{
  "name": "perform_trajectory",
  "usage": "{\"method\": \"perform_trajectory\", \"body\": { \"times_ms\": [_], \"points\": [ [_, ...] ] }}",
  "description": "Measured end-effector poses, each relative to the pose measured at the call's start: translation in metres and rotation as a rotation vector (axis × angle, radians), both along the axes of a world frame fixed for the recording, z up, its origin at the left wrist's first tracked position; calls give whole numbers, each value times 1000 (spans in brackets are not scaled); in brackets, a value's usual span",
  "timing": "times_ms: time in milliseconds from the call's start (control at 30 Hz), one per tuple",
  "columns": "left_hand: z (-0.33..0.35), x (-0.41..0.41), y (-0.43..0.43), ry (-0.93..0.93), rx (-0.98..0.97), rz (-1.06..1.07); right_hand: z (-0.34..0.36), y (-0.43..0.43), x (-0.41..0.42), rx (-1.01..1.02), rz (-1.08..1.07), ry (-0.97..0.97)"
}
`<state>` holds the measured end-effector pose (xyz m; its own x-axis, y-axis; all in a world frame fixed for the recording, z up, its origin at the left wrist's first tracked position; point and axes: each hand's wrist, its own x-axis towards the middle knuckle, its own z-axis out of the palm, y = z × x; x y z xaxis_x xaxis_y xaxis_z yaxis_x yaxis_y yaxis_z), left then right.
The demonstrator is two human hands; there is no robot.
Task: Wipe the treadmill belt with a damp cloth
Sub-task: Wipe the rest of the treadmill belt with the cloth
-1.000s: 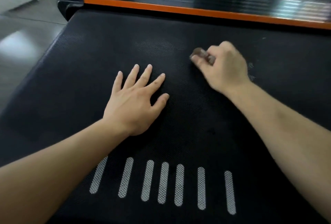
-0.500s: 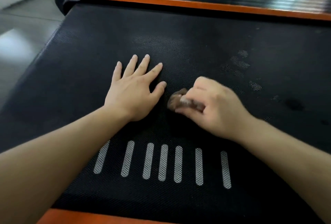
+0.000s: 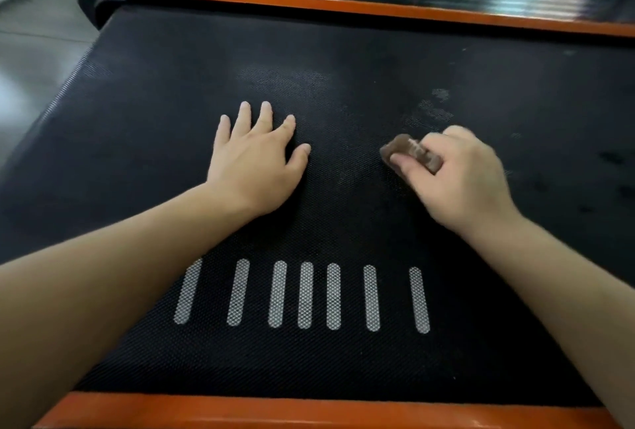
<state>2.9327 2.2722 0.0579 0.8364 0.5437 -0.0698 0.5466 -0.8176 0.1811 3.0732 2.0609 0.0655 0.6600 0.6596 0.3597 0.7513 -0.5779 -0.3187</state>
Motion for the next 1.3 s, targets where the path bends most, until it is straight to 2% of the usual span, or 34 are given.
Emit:
{"method": "perform_trajectory", "body": {
  "times_ms": [67, 133, 200, 267, 333, 367, 400, 500, 533, 567, 633, 700, 733, 867, 933, 1033, 1100, 1200, 1233, 1300],
  "points": [
    [5, 14, -12, 14, -73, 37, -5, -2, -23, 8, 101, -35],
    [5, 24, -28, -16, -167, 74, -9, -13, -52, -5, 366, -6],
    [-3, 27, -41, -65, -144, 63, -8, -23, -43, -60, 484, -33],
    [-11, 26, -46, -100, -64, 31, 1, -22, -6, -79, 291, -103],
    [-14, 27, -46, -114, -47, 17, 5, -21, 20, -53, -2, -65],
    [-16, 27, -46, -116, -44, 17, 1, -21, 18, -30, -54, -44],
    [-16, 28, -46, -116, -35, 17, -1, -22, 7, -13, -14, -37],
    [-15, 28, -48, -109, -18, 10, -11, -31, -31, -13, 376, 32],
    [-15, 28, -49, -104, -14, 8, -11, -33, -23, -22, 426, 53],
    [-15, 28, -50, -98, -8, 4, -9, -30, -8, -24, 387, 37],
    [-14, 29, -51, -91, 4, -1, -1, -18, 33, 4, 133, -28],
    [-14, 29, -51, -82, 7, -1, -3, -10, 53, 24, -112, 12],
    [-14, 30, -51, -82, 9, -1, -5, -7, 46, 34, -107, 23],
    [-15, 31, -52, -75, 13, 5, -11, -8, 10, -29, 331, 67],
    [-15, 31, -52, -67, 14, 12, -8, -3, 45, -12, 241, 38],
    [-15, 32, -53, -83, 27, -6, -5, 12, 95, 11, -116, -1],
    [-14, 33, -53, -91, 46, -74, -11, 19, 79, 24, -55, -16],
    [-14, 34, -52, -76, 38, -103, -13, 12, 54, 3, 266, 55],
    [-14, 34, -51, -70, 33, -99, -10, 11, 67, -9, 247, 43],
    [-14, 34, -51, -63, 24, -95, -1, 17, 108, 5, -7, -2]
  ]
}}
